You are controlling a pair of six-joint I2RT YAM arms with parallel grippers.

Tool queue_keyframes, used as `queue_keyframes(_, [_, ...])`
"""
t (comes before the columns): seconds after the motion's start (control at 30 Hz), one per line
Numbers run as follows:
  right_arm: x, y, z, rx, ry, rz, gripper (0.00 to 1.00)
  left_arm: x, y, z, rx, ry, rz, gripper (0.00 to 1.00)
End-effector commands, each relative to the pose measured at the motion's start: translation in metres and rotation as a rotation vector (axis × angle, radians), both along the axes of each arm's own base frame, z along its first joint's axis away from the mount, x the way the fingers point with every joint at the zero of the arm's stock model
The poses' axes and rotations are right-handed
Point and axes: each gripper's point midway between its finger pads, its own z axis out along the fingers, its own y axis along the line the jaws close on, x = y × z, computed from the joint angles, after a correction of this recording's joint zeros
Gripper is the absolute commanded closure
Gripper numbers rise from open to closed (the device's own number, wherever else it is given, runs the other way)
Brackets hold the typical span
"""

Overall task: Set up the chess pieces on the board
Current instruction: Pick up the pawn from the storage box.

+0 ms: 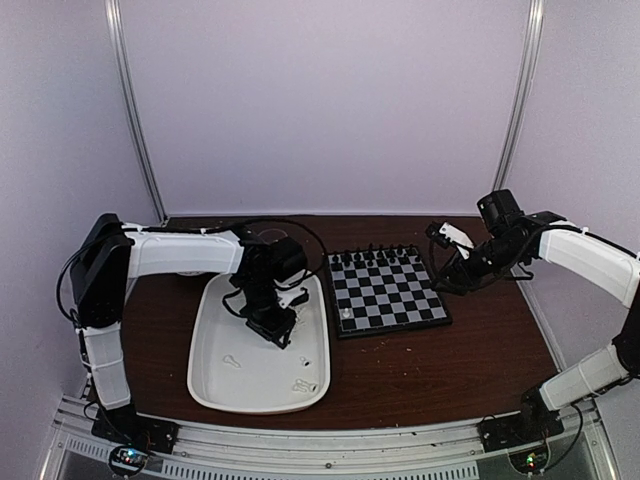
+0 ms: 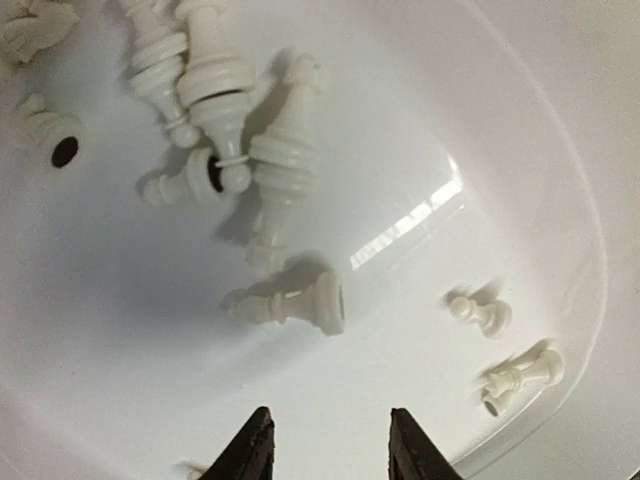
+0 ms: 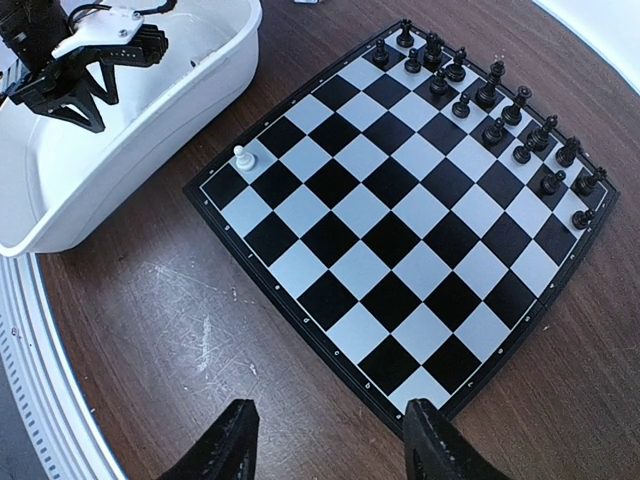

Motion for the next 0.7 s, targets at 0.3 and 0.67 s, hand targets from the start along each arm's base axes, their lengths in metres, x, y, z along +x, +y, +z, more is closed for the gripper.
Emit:
queue_keyframes(0.3, [0.000,0.006,0.007,0.018,-0.008,0.024,0.47,-0.012,-0.031,-0.005,-0.074,0.100,0.376,0.55])
queue_keyframes(0.67, [-0.004,0.005,0.008,0.020,-0.022,0.027,0.47,-0.019,-0.046,-0.030,-0.058,0.156,0.359,0.67])
